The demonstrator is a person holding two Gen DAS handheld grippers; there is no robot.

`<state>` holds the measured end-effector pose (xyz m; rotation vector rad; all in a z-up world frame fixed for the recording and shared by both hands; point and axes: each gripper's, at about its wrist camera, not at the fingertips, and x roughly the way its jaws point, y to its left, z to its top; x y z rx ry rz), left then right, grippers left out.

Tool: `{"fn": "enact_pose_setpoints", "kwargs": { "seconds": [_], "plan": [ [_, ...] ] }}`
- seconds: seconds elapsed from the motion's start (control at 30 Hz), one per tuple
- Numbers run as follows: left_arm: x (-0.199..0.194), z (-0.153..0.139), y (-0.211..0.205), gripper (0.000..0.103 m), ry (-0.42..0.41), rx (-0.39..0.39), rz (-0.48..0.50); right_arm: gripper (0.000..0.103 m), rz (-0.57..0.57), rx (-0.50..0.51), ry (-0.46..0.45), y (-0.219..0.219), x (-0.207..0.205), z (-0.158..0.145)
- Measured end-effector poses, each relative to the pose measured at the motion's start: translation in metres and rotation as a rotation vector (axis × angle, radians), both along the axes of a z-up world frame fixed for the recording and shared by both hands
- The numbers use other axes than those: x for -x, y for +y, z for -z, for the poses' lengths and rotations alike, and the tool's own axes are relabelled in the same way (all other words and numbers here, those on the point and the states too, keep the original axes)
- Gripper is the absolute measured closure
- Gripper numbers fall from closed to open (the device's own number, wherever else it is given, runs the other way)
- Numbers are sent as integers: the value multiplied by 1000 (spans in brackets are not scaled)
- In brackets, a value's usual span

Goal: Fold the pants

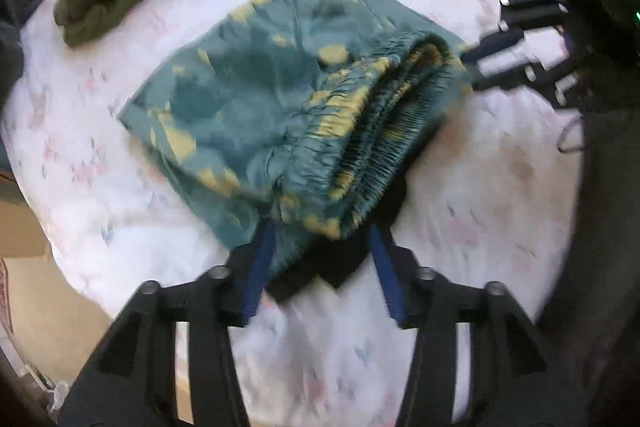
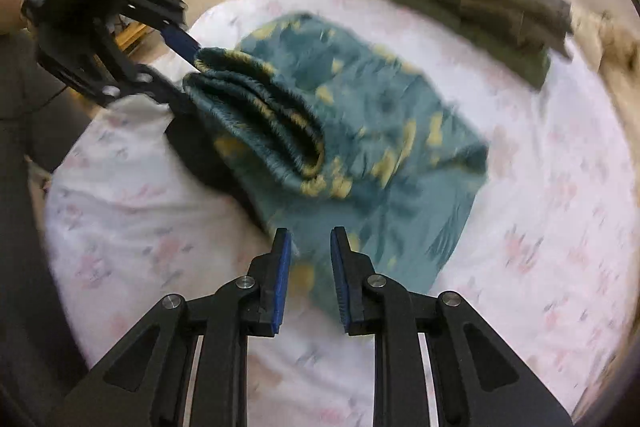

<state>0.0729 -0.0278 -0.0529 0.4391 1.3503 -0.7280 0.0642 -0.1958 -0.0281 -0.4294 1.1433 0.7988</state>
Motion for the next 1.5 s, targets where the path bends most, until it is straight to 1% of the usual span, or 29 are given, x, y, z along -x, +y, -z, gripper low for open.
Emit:
{"fn": "enact_pose_setpoints", "kwargs": {
  "seconds": [0.03, 0.07, 0.1, 0.13, 0.17, 0.2, 0.3, 0.33, 0.4, 0.43, 0.5, 0.53, 0.57, 0.63, 0.7, 0.77, 0.8, 0.9, 0.93, 0.97, 1.03, 1.1, 1.17, 1.3, 1.37, 1.4, 1.43, 1.47, 1.5],
  "plan": [
    [2, -10, 4, 57, -44, 4, -1, 81, 28, -34, -6, -7, -2, -9],
    [3, -23, 10, 57, -105, 32, -18, 81, 72, -70, -22, -13, -5, -19],
    [-1, -39, 17, 57, -151, 85, -79, 80, 118, -104, -25, -17, -12, -27],
    [-10, -47, 24, 57, -160, 133, -161, 80, 174, -144, -21, -21, -19, -34],
    [-20, -53, 31, 57, -149, 181, -270, 80, 263, -218, -4, -27, -34, -42],
    [-36, -54, 36, 57, -120, 209, -429, 80, 314, -263, 17, -29, -43, -43],
    [-53, -33, 34, 59, -33, 211, -720, 82, 443, -381, 130, -24, -67, -30],
    [-53, -20, 29, 59, 10, 240, -779, 83, 454, -392, 152, -20, -70, -23],
    [-50, 3, 23, 59, 62, 243, -833, 83, 479, -378, 210, -9, -73, -1],
    [-47, 13, 19, 59, 82, 243, -844, 83, 484, -369, 233, -6, -74, 7],
    [-36, 34, 13, 59, 123, 207, -848, 83, 485, -326, 278, -1, -70, 27],
    [-29, 39, 9, 59, 134, 181, -831, 83, 475, -292, 304, 2, -65, 36],
    [-23, 47, 2, 58, 154, 117, -788, 83, 464, -270, 330, 3, -60, 41],
    [-16, 48, -4, 55, 168, 62, -722, 83, 435, -225, 398, 4, -48, 54],
    [-12, 42, -4, 54, 175, 56, -711, 83, 434, -240, 418, 0, -45, 50],
    [-17, 35, 1, 55, 188, 72, -720, 81, 460, -299, 438, -9, -49, 38],
    [-22, 29, 5, 55, 184, 92, -727, 79, 478, -336, 426, -16, -53, 30],
    [-39, 9, 32, 55, 105, 127, -797, 79, 574, -429, 364, -43, -67, 12],
    [-47, 4, 47, 55, 75, 150, -850, 76, 618, -452, 352, -53, -73, 10],
    [-52, 3, 56, 55, 61, 165, -887, 74, 693, -488, 341, -69, -83, 10],
    [-66, 7, 77, 55, 59, 224, -974, 61, 779, -520, 348, -87, -93, 17],
    [-81, 18, 90, 57, 104, 293, -1017, 61, 852, -558, 386, -101, -106, 31],
    [-87, 26, 94, 57, 94, 301, -1032, 61, 878, -570, 393, -105, -113, 40],
    [-99, 35, 91, 57, 67, 322, -990, 61, 870, -539, 394, -101, -131, 56],
    [-104, 39, 92, 62, 63, 307, -999, 61, 845, -536, 387, -98, -134, 58],
    [-107, 42, 89, 74, 67, 316, -1001, 62, 824, -521, 374, -92, -137, 58],
    [-110, 45, 83, 94, 71, 312, -996, 68, 806, -506, 362, -86, -144, 60],
    [-111, 45, 80, 101, 58, 279, -964, 76, 773, -475, 334, -80, -148, 57],
    [-111, 41, 76, 100, 26, 256, -929, 100, 754, -455, 314, -77, -150, 56]
  ]
}}
